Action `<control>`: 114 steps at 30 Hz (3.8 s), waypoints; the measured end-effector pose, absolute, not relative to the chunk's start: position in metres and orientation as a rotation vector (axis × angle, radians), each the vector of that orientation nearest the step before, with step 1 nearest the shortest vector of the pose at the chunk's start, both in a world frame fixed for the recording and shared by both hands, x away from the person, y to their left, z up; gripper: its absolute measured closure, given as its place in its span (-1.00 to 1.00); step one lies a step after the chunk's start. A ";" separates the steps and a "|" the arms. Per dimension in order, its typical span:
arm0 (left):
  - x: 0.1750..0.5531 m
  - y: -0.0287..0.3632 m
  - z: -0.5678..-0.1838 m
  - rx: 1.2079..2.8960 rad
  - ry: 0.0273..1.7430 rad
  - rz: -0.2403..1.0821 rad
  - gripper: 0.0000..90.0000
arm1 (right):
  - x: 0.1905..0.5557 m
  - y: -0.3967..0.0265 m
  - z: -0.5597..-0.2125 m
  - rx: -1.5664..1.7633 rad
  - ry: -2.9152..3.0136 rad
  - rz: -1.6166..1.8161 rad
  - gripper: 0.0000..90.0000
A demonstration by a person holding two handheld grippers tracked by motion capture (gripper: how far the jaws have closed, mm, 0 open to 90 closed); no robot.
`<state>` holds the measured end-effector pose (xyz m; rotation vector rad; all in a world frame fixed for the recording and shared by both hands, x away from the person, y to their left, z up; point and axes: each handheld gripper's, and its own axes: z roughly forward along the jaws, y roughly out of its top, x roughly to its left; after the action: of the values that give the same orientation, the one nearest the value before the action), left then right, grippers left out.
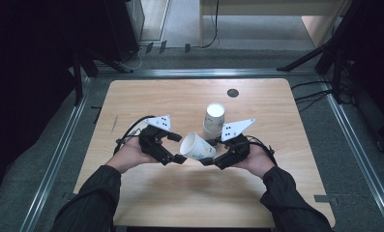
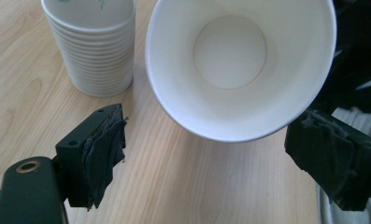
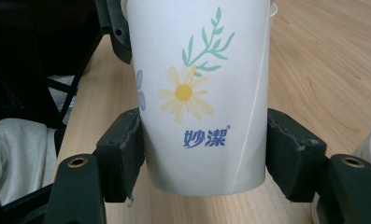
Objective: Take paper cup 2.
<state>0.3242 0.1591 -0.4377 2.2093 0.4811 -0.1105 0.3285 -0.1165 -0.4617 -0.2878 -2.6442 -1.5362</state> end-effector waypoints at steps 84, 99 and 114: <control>0.317 0.156 -0.460 1.950 0.546 -0.130 -0.48 | 0.333 -0.109 -0.478 -0.301 -2.570 -1.528 -0.26; 0.318 0.170 -0.451 1.905 0.570 -0.100 -0.48 | 0.335 -0.113 -0.478 -0.324 -2.580 -1.495 -0.32; 0.317 0.188 -0.441 1.909 0.595 -0.043 -0.47 | 0.336 -0.121 -0.478 -0.345 -2.607 -1.484 -0.32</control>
<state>0.3166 0.1875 -0.4411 1.9086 0.5953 -0.0432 0.3359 -0.1210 -0.4782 -0.3453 -2.6070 -1.4843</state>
